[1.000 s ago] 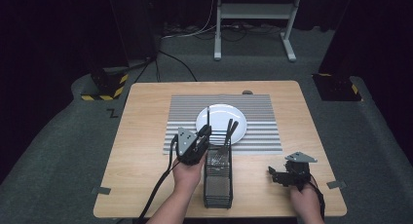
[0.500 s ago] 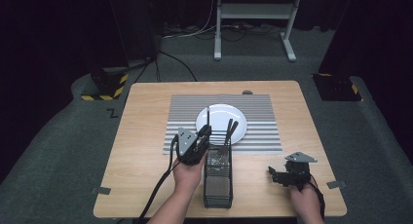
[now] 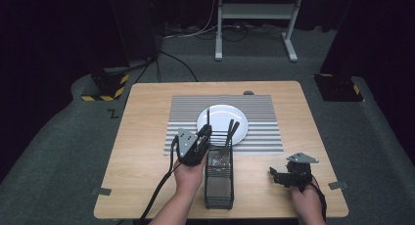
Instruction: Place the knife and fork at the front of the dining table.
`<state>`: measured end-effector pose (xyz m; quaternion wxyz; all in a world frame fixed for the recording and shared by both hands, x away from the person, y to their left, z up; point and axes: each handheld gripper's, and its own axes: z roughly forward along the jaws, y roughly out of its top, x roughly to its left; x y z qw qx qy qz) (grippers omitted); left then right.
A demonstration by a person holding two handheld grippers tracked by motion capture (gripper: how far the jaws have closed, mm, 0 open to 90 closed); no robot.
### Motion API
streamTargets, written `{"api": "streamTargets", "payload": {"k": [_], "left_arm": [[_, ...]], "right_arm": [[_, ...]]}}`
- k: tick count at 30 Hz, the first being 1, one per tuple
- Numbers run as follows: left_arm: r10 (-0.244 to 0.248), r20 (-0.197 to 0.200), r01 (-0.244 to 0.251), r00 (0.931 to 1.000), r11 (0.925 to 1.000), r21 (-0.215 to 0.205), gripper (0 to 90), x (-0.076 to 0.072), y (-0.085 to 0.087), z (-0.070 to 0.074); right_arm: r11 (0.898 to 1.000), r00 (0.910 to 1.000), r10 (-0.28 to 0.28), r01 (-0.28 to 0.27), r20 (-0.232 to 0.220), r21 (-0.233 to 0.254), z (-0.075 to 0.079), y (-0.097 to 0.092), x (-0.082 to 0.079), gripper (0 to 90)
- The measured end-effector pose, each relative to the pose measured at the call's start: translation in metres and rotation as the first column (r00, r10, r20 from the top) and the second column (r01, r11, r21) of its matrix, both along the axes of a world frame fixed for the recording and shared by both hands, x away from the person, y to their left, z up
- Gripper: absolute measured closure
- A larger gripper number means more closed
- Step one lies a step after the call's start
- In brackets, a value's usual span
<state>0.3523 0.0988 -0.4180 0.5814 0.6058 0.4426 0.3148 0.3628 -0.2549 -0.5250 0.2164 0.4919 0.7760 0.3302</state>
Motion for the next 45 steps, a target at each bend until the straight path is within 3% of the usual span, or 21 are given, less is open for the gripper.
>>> {"api": "streamTargets", "payload": {"k": [5, 22, 27, 39, 45], "left_arm": [[-0.018, 0.008, 0.018, 0.9998, 0.9998, 0.002, 82.2, -0.001, 0.0, 0.005], [-0.052, 0.123, 0.057, 0.991, 0.9976, -0.038, 82.3, -0.012, 0.005, 0.04], [-0.048, 0.161, 0.059, 0.9858, 0.9962, -0.064, 82.3, -0.018, 0.013, 0.056], [-0.013, 0.204, 0.039, 0.9788, 0.9918, -0.122, 82.5, -0.026, 0.036, 0.073], [0.017, 0.219, 0.009, 0.9756, 0.9933, -0.115, 82.5, -0.027, 0.046, 0.077]], "right_arm": [[1.0, 1.0, 0.0, 0.0, 0.0, 0.0, 0.0, 0.0, 0.0, 10.5], [1.0, 1.0, 0.0, 0.0, 0.0, 0.0, 0.0, 0.0, 0.0, 10.5], [1.0, 1.0, 0.0, 0.0, 0.0, 0.0, 0.0, 0.0, 0.0, 10.5], [1.0, 1.0, 0.002, -0.002, 0.0, 0.0, 0.0, 0.0, 0.0, 10.5], [1.0, 1.0, 0.002, -0.002, 0.0, 0.0, 0.0, 0.0, 0.0, 10.5]]}}
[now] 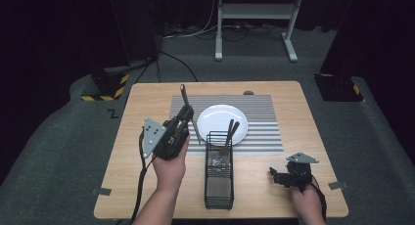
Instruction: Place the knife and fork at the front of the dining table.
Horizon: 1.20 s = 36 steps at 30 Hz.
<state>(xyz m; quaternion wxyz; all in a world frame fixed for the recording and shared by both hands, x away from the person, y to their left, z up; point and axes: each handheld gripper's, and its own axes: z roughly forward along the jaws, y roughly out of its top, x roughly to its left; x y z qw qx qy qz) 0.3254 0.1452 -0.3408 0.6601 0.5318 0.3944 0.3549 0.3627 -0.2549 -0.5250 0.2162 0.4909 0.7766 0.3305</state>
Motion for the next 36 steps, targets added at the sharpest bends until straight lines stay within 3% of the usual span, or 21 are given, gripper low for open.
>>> {"api": "streamTargets", "payload": {"k": [12, 26, 33, 36], "left_arm": [[0.027, -0.06, -0.023, 0.9978, 0.998, 0.059, 82.5, 0.011, 0.011, -0.018], [0.042, -0.146, -0.031, 0.9884, 0.9966, 0.076, 82.5, 0.027, 0.021, -0.046], [0.053, -0.159, -0.037, 0.9859, 0.994, 0.103, 82.5, 0.033, 0.024, -0.053], [0.057, -0.183, -0.04, 0.9814, 0.9945, 0.096, 82.5, 0.04, 0.026, -0.06]], "right_arm": [[1.0, 1.0, 0.002, -0.002, 0.0, 0.0, 0.0, 0.0, 0.0, 10.5], [1.0, 1.0, 0.002, -0.002, 0.0, 0.001, 0.0, 0.0, 0.0, 10.5], [1.0, 1.0, 0.007, -0.007, -0.001, 0.001, 0.0, 0.0, 0.0, 10.3], [1.0, 1.0, 0.006, -0.006, -0.001, 0.001, 0.0, 0.0, 0.0, 10.2]]}}
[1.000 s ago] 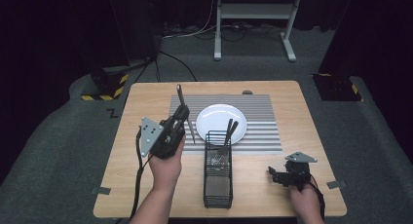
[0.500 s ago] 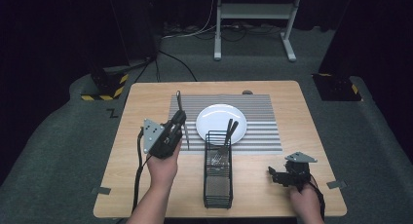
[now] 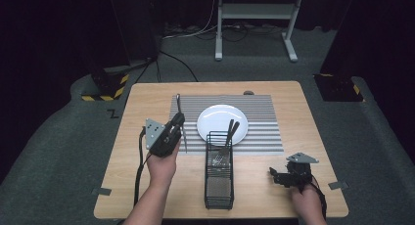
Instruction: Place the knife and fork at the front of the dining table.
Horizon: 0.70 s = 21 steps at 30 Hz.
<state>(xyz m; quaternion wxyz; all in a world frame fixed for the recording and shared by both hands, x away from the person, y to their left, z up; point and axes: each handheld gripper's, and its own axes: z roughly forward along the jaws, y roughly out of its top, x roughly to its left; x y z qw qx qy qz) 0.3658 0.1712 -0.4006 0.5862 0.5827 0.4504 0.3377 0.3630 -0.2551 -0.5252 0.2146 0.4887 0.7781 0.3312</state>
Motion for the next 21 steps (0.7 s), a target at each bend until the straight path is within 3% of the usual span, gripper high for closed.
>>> {"api": "streamTargets", "payload": {"k": [6, 11, 21], "left_arm": [[0.012, -0.056, -0.011, 0.9984, 0.9996, 0.024, 82.6, 0.017, 0.003, -0.017], [0.033, -0.113, -0.031, 0.993, 0.9993, 0.022, 82.5, 0.034, 0.008, -0.029], [0.052, -0.136, -0.047, 0.9893, 0.9981, 0.04, 82.6, 0.043, 0.005, -0.035]], "right_arm": [[1.0, 1.0, 0.0, 0.0, 0.001, -0.001, 0.0, 0.0, 0.0, 10.2], [1.0, 1.0, 0.0, 0.0, 0.001, -0.001, 0.0, 0.0, 0.0, 10.2], [1.0, 1.0, 0.002, -0.002, 0.001, -0.001, 0.0, 0.0, 0.0, 10.3]]}}
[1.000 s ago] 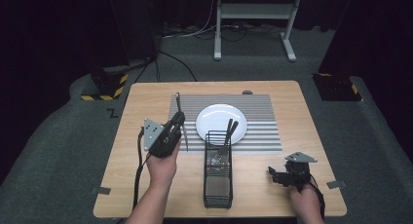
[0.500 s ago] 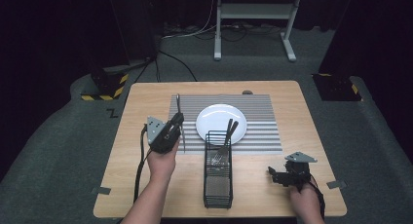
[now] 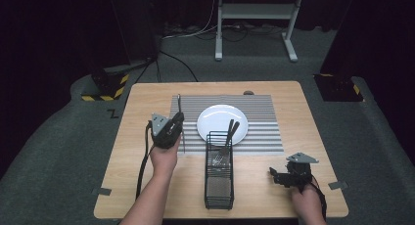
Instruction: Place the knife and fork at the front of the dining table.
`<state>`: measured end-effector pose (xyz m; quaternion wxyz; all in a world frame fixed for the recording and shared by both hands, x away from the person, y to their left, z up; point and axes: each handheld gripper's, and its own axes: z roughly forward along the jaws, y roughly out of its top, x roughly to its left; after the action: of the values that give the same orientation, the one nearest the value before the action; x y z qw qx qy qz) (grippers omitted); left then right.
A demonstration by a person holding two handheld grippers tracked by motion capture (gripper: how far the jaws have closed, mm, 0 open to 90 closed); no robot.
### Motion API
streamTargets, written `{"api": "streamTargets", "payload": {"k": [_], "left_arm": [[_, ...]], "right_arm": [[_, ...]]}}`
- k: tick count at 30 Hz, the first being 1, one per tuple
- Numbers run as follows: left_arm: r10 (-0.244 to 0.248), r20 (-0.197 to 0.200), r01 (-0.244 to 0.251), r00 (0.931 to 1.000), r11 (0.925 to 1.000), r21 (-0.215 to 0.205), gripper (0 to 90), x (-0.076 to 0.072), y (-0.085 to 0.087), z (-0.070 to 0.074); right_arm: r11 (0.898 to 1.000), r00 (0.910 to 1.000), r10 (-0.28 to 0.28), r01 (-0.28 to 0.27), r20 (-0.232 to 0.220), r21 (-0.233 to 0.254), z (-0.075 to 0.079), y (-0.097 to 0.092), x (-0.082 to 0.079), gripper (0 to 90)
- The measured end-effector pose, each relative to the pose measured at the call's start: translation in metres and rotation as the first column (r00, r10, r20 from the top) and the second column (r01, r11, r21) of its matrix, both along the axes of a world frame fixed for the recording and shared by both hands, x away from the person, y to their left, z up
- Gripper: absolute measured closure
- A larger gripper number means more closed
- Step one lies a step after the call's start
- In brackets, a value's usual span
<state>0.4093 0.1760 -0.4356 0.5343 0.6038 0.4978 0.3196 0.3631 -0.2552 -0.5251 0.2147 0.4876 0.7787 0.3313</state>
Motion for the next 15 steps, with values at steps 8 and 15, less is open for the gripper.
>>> {"api": "streamTargets", "payload": {"k": [8, 15], "left_arm": [[0.013, -0.025, -0.013, 0.9996, 0.9999, 0.01, 82.6, 0.006, 0.005, -0.002], [0.028, -0.05, -0.027, 0.9983, 0.9995, 0.017, 82.7, 0.014, 0.008, -0.007]], "right_arm": [[1.0, 1.0, 0.0, 0.0, -0.001, 0.001, 0.0, 0.0, 0.0, 10.4], [1.0, 1.0, 0.001, -0.001, 0.0, 0.0, 0.0, 0.0, 0.0, 10.4]]}}
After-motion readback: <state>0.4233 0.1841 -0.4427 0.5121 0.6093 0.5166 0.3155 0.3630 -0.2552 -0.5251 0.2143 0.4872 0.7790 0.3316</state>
